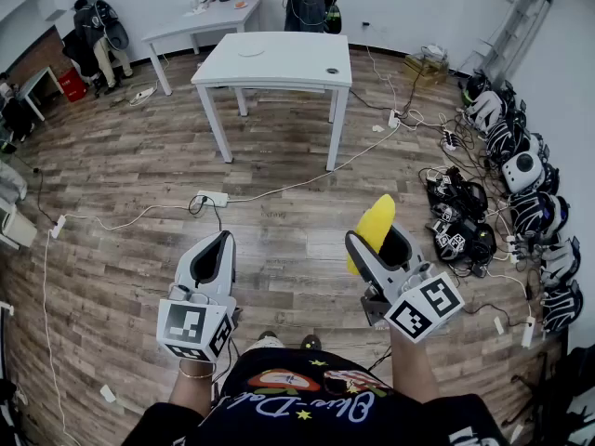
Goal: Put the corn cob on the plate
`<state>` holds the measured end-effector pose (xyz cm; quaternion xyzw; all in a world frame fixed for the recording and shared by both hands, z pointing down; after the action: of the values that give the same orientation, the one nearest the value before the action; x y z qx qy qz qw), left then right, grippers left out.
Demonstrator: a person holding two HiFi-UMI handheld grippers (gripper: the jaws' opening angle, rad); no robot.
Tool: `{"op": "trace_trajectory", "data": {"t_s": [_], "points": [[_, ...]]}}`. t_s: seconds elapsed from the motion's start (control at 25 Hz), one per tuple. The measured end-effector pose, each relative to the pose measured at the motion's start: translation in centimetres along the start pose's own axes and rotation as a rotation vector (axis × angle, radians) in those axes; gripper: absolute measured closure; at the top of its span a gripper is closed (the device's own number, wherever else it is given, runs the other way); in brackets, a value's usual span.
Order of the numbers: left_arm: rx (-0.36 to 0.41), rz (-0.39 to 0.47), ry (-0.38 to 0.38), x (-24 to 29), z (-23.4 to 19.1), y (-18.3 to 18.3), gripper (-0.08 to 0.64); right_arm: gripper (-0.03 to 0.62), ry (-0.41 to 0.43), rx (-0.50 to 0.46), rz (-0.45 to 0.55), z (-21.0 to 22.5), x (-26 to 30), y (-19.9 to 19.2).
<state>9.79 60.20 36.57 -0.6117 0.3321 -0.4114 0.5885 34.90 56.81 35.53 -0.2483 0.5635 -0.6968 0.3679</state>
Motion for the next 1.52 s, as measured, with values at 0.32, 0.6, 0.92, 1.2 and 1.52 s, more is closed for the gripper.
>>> {"op": "trace_trajectory", "data": {"t_s": [0.32, 0.6, 0.92, 1.2, 1.52], "points": [[-0.030, -0.041, 0.049, 1.0, -0.2, -1.5, 0.569, 0.328, 0.024, 0.015, -0.033, 2.5, 1.3, -1.1], [-0.053, -0.033, 0.027, 5.9, -3.6, -2.7, 0.569, 0.329, 0.022, 0.022, -0.077, 4.5, 6.6, -2.3], [-0.057, 0.033, 0.029, 15.0, -14.3, -0.9, 0.569, 0.330, 0.036, -0.020, -0.051, 7.1, 20.2, -0.1], [-0.039, 0.048, 0.005, 21.4, -23.9, 0.0, 0.569, 0.329, 0.007, -0.002, -0.028, 8.1, 31.4, 0.0], [-0.065, 0.018, -0.055, 29.3, -29.3, -1.0, 0.569, 0.330, -0.027, 0.024, -0.074, 11.6, 40.0, -1.2]]}}
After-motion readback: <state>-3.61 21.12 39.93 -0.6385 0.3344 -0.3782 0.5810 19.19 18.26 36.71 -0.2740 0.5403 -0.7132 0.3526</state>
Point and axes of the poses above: the fingertips, and each gripper's own axes: x forward along the fingers, z to its right, y out of its top, the point moved 4 cm from there along -x, backward along the fingers, and after that the axes turned 7 degrees about -y, right-handed, at the moved point
